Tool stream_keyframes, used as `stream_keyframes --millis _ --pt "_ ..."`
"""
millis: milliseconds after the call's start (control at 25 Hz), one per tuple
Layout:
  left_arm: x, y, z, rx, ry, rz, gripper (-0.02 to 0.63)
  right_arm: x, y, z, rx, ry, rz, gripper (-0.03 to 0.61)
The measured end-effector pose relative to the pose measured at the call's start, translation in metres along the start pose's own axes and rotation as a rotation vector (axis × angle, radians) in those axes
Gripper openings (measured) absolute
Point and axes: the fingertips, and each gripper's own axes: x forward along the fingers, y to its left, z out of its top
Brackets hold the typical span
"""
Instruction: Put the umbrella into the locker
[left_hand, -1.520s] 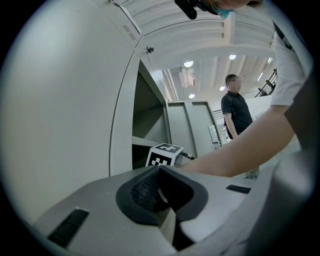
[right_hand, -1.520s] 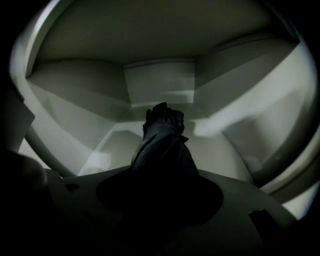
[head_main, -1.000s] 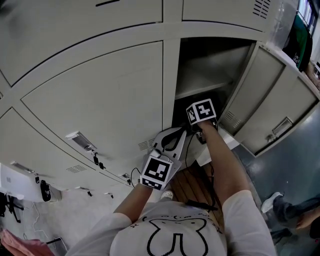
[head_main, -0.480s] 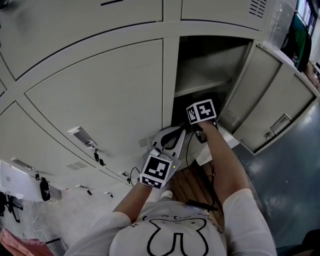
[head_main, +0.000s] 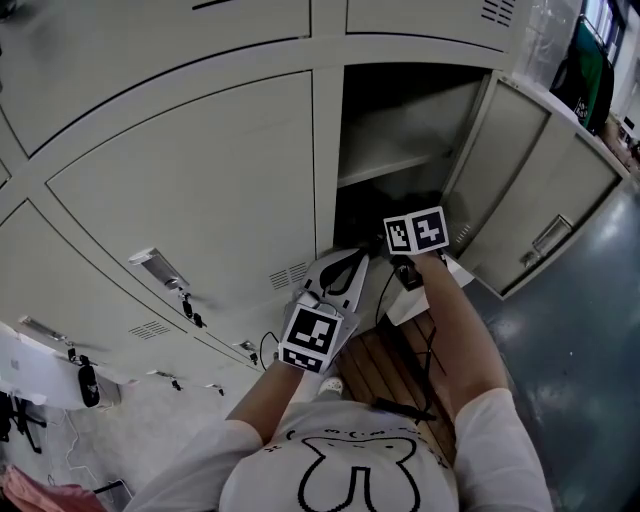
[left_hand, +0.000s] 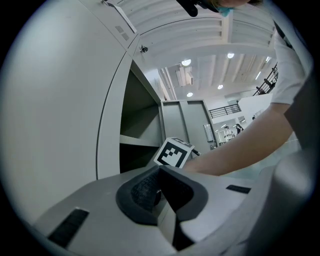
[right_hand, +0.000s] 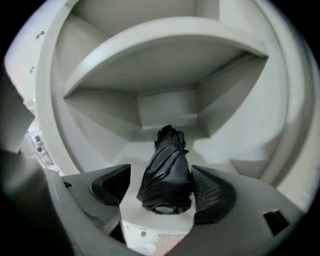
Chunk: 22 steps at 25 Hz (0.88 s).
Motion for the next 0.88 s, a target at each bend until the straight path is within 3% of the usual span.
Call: stream_keyframes --millis 360,600,880 --pt "-0.006 -0.017 0.004 0.001 0.003 -0.016 0.003 -0.051 0.025 0.006 -0.023 -0.107 0.039 0.359" --pt "-0.012 -0.030 0.010 -0.007 -0.003 -0.014 0.003 -0.094 0.056 0.011 -0.154 -0.225 0.051 0.348" --pt "-0.017 -0.042 0.013 -0.004 -0.008 -0.007 0.003 -0.143 0.083 0.014 -0.190 -0.355 0.075 0.261"
